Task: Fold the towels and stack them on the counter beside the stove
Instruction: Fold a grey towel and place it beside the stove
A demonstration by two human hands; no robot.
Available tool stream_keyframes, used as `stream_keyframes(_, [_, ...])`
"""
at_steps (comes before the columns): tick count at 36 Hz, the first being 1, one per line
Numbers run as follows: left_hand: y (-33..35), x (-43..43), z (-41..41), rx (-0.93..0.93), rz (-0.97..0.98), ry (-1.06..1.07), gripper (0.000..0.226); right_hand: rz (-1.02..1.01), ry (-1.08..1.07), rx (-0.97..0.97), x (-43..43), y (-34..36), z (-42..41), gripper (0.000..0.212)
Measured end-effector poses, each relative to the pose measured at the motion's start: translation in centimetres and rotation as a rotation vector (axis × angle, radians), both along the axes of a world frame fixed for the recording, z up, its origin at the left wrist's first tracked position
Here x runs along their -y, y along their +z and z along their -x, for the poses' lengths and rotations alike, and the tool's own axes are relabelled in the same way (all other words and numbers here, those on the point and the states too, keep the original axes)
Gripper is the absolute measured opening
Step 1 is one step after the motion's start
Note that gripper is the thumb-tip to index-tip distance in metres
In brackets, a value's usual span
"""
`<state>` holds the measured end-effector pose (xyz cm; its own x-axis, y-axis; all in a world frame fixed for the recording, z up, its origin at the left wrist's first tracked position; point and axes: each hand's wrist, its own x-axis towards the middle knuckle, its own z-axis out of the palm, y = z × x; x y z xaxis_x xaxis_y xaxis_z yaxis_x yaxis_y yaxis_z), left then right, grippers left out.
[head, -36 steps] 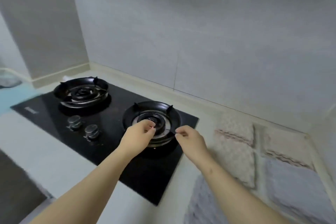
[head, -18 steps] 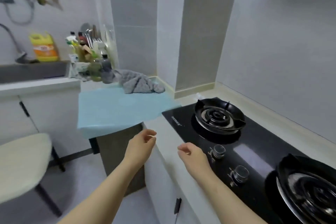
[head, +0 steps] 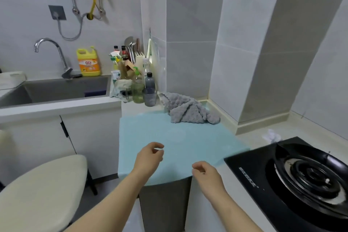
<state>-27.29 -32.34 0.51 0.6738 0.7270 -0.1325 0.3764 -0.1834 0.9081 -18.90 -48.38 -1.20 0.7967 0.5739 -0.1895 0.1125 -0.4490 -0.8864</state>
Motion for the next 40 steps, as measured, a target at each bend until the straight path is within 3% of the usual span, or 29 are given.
stream_keyframes(11, [0.4,-8.4,-9.7,-0.003,0.050,0.045,0.019,-0.028,-0.015,0.027,-10.3,-0.2,-12.3,0.014])
stream_keyframes(14, [0.5,-10.1,-12.2,-0.016,0.049,0.047,0.018,0.103,0.029,0.073,-12.1,-0.8,-15.1,0.026])
stream_keyframes(17, [-0.1,-11.3,-14.7,-0.042,0.058,0.031,0.018,0.425,0.116,0.358,-12.6,-1.6,-17.3,0.038])
stream_keyframes(19, [-0.7,-12.0,-16.3,-0.066,0.089,0.019,0.017,0.515,0.184,0.482,-12.7,-2.2,-18.5,0.043])
stream_keyframes(23, [-1.2,-12.5,-19.5,-0.140,0.275,-0.025,0.013,0.614,0.236,0.450,-12.5,-3.5,-21.5,0.049])
stream_keyframes(26, [-1.9,-13.1,-21.9,-0.182,0.296,0.004,0.015,0.689,0.266,0.398,-12.5,-4.4,-23.5,0.054])
stream_keyframes(32, [-3.9,-14.7,-25.6,-0.136,0.334,0.056,0.048,0.819,0.309,0.514,-13.3,-4.9,-24.6,0.047])
stream_keyframes(37, [-4.8,-15.8,-26.9,-0.100,0.280,0.104,0.008,0.867,0.279,0.546,-14.4,-4.5,-24.9,0.042])
stream_keyframes(40, [-4.8,-16.4,-26.8,-0.089,0.218,0.093,0.021,0.902,0.285,0.614,-14.6,-4.9,-24.8,0.041])
